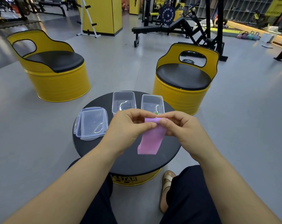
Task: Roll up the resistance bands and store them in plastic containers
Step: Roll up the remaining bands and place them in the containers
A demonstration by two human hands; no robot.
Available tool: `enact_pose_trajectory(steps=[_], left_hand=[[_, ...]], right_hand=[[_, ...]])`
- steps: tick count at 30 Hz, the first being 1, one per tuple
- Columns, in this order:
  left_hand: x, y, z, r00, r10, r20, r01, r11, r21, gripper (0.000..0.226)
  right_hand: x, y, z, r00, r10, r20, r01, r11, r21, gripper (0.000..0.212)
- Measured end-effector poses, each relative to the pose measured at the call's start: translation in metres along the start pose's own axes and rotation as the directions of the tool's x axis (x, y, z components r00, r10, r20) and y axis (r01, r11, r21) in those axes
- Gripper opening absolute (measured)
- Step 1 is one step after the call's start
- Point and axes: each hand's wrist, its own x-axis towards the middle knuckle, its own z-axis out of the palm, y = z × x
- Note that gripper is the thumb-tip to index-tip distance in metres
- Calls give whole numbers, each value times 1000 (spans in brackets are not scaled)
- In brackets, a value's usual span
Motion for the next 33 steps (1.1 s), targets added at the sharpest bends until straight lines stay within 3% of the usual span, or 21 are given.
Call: enact_pose_trajectory(steps=[5,12,21,26,30,33], left_hand=[[-1,-1,1,1000,-11,22,12,1000,-15,24],[-1,0,1,996,-81,39,82,996,-31,7],[2,-4,-5,987,-152,45,157,980,-126,20],[2,-5,-3,978,-200,66,211,942,-262,32],[0,-7,-4,970,-172,174,205,959,-194,26],[1,-9,-7,951,-177,255,234,949,-211,24]], right_hand=[[-1,-1,0,999,-37,-20,37,999,-19,27],[-1,1,-1,995,-82,-50,82,997,7,18],[-1,0,-5,998,-25,66,23,999,37,29],[-1,1,-3,999,-30,21,28,995,98,22],[-2,3,-1,997,-66,-31,68,994,80,25],[-2,1,-3,996,-85,18,85,996,2,27]])
